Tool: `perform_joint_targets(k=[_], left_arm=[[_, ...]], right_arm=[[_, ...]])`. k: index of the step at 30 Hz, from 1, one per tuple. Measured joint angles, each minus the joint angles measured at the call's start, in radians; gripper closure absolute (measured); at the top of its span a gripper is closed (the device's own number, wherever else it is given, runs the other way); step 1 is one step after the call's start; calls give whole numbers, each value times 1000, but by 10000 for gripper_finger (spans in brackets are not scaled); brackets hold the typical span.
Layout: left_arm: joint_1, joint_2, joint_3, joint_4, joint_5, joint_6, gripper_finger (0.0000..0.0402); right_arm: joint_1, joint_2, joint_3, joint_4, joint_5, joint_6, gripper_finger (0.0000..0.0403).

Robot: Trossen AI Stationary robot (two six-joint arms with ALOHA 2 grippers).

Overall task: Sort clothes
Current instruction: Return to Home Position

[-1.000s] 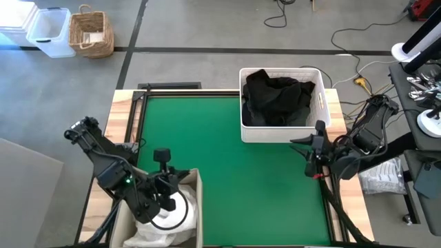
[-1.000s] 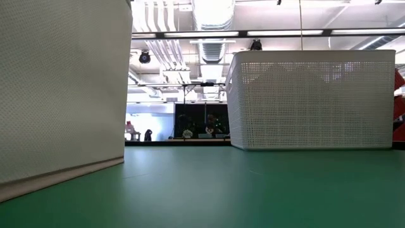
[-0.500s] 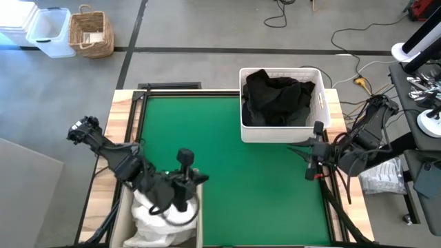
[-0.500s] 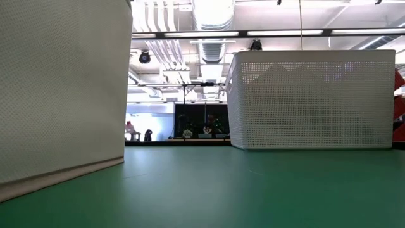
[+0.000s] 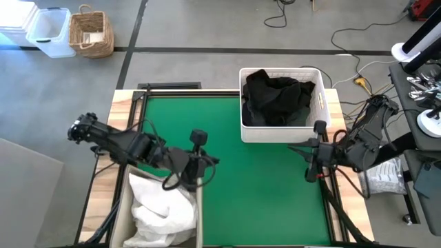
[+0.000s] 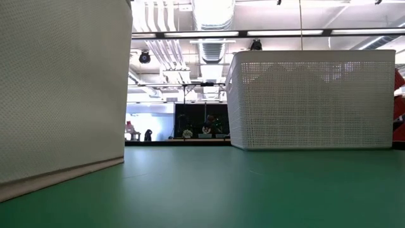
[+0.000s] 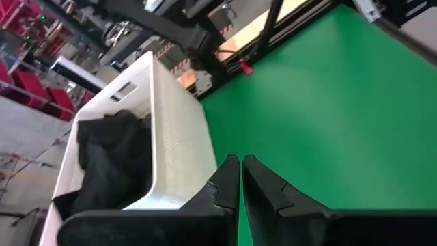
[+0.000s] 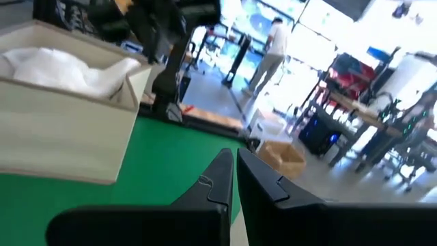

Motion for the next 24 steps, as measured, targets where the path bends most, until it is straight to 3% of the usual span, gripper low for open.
perform_joint_targets(k=[5,11,18,24], left_arm=[[37,-49,-2,-51,12,8,401],[109,-150,-56,25,249,48,401],[157,-288,-151,106,258,75,401],[169,-453,-266,150,258,21,402]], right_arm=[[-10,-2,0,123,-14,-126,390],[-132,5,8,174,-241,-152,390],[-292,4,12,191,-376,-205,390],[-338,-92,13,138,-503,-208,390]])
